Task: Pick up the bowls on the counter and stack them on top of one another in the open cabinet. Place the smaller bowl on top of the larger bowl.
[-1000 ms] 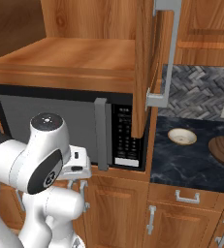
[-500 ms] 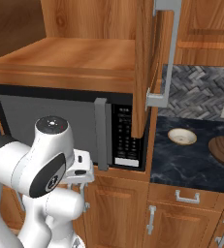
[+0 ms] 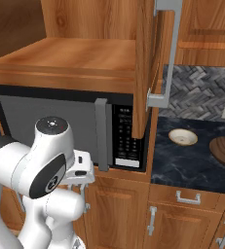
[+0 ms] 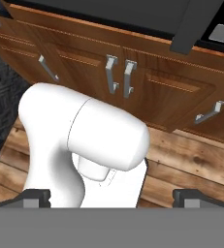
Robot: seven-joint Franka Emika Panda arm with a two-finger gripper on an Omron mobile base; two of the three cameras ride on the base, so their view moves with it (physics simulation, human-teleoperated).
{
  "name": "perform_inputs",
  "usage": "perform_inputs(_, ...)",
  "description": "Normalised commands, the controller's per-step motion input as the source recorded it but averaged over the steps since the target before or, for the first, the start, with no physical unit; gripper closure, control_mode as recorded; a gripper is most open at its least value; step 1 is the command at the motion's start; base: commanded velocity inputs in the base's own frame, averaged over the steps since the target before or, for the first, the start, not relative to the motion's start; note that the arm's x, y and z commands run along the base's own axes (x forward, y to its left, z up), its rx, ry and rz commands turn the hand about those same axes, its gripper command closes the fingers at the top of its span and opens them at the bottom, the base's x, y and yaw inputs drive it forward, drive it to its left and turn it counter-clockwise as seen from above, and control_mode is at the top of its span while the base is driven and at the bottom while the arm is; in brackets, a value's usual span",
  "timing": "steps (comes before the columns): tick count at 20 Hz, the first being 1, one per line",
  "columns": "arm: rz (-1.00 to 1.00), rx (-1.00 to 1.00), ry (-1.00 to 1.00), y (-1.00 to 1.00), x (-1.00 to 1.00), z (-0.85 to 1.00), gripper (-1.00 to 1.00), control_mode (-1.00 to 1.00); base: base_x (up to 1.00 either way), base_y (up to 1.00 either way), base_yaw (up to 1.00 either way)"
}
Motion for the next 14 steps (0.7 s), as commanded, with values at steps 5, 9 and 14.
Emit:
perform_inputs(5,0.0,0.0,0.0,0.0,-0.06,-0.02,-1.0,-1.0,0.0,0.0,0.0)
perform_inputs(9,0.0,0.0,0.0,0.0,0.0,0.0,-1.0,1.0,-0.38,-0.07,0.0)
perform_inputs(14,0.0,0.0,0.0,0.0,0.0,0.0,-1.0,1.0,-0.41,-0.16,0.0)
